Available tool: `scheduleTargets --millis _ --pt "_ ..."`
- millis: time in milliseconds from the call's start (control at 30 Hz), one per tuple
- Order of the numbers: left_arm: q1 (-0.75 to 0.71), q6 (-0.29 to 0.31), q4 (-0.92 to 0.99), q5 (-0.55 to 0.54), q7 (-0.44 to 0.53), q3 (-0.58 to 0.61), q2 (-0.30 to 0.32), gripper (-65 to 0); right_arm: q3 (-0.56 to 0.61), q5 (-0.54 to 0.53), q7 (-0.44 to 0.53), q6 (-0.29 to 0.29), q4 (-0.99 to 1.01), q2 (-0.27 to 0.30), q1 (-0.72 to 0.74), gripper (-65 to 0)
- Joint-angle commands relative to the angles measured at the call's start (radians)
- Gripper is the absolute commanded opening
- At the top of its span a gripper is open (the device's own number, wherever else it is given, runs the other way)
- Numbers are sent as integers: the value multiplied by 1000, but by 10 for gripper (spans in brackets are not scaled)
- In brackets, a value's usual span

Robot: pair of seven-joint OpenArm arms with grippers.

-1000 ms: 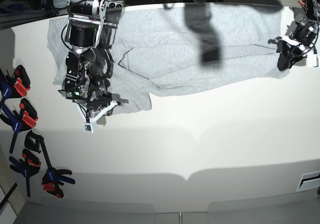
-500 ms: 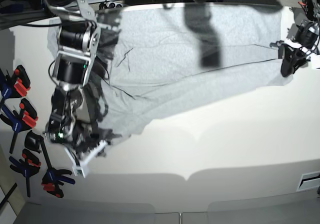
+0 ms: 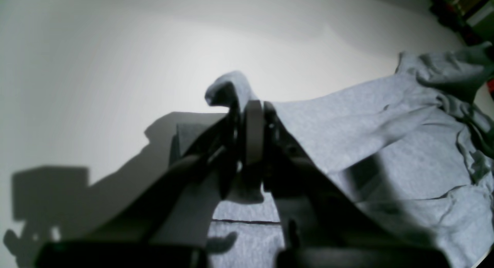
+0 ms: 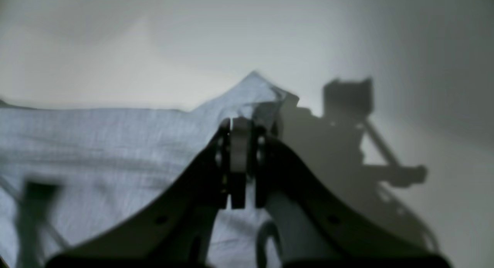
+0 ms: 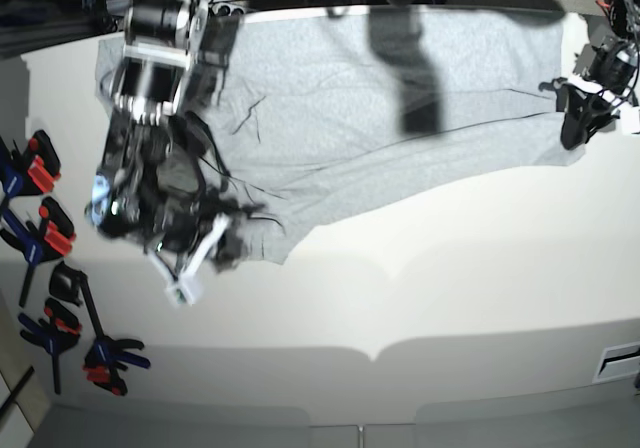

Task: Fold the T-shirt properly
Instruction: 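Pull the right gripper's hem corner outward and lay it flat, then hold the strip ends with both grippers and smooth it flat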

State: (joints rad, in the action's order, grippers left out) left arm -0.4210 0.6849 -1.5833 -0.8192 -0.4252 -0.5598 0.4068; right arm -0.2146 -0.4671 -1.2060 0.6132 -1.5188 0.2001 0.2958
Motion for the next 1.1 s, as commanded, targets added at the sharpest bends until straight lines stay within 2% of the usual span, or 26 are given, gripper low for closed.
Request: scheduleTargets --millis 0,100,200,333,433,667,767,833,933,1067 --pt "5 7 -17 -27 30 -9 20 -650 -3 -37 -2 7 -88 10 -22 -650" --pt "5 8 -17 -27 30 -9 20 -650 -18 -65 -57 5 -317 10 -182 -650" --pt "5 8 -17 -27 30 -9 20 -650 -84 -64 -50 5 -487 10 -337 -650" --pt "5 7 -17 -27 30 -9 20 -650 -221 -74 -51 5 -606 10 -488 -650" --pt "5 7 -17 -27 30 -9 20 -650 -339 -131 -52 6 -643 10 -565 -650" --pt "5 8 -17 -27 30 -9 21 -650 -530 -229 -68 23 -650 10 -631 -650" --pt "5 11 -17 -26 26 -9 25 -650 -563 -299 -134 24 -650 10 -632 -650" --pt "5 11 -18 -27 -10 -9 35 -650 -575 -365 -182 24 -651 10 -632 -650" --pt "5 11 -18 -28 -84 -9 60 -650 -585 -439 -190 24 -651 10 -632 -650" --pt "5 11 -17 -48 -156 -9 79 -650 -586 -450 -190 24 -653 10 -657 -650"
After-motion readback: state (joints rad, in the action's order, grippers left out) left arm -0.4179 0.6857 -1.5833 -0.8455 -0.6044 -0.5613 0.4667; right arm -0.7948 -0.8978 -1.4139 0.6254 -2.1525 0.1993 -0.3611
